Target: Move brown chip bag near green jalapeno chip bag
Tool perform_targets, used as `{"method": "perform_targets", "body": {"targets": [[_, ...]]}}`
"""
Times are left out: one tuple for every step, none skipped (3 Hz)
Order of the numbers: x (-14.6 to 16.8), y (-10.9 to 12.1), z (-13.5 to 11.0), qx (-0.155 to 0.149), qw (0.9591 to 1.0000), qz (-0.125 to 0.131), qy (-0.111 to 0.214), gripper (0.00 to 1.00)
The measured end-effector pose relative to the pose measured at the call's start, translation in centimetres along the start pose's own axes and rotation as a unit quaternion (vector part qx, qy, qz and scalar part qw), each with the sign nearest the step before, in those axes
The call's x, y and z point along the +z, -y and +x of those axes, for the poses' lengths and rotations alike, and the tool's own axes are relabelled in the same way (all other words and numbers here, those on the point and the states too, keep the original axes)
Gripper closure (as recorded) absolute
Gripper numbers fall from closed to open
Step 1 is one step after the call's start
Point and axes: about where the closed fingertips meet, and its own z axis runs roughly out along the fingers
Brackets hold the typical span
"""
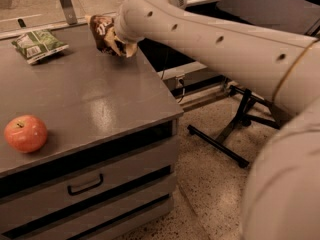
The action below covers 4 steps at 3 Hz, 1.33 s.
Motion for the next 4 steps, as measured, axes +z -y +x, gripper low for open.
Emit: {"method": "perform_targets", "body": {"targets": [[3.7, 3.0, 0.0, -0.019, 0.9979, 0.061, 0.0, 1.0], [5.8, 4.4, 0.2, -0.025, 0.9957, 0.088, 0.007, 0.84], [6.7, 4.7, -0.6, -0.007, 0.9948, 0.095, 0.038, 0.61], [6.9, 3.9, -2.5, 0.017, 0.993, 0.082, 0.082, 0.38]]}}
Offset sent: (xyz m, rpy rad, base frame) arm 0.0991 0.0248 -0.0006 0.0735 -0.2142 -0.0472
